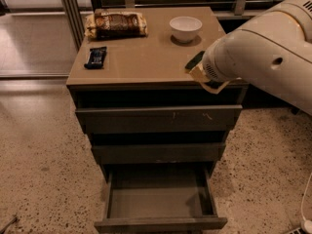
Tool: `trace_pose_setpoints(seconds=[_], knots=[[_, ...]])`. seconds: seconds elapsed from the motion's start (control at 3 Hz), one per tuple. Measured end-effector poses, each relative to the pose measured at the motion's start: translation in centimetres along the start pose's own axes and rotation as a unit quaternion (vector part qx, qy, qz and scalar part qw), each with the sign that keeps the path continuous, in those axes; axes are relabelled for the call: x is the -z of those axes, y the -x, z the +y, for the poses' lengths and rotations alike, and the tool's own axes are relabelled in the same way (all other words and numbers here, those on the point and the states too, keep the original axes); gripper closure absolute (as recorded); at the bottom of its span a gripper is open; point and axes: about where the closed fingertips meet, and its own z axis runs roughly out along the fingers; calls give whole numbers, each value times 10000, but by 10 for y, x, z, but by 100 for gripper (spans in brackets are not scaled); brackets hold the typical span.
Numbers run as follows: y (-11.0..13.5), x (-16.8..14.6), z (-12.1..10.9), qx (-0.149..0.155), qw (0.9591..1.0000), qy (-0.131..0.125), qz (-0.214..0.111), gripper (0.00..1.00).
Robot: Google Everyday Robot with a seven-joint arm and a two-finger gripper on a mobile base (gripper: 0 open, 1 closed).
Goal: Pick sponge from bottom drawer and place on counter
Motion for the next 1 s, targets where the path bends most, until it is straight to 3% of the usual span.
trace_pose_setpoints(seconds=[0.33, 1.0], knots=[[0, 0, 0, 5, 10000, 2, -1, 100], [12, -29, 3, -122, 9987, 451, -189, 100]])
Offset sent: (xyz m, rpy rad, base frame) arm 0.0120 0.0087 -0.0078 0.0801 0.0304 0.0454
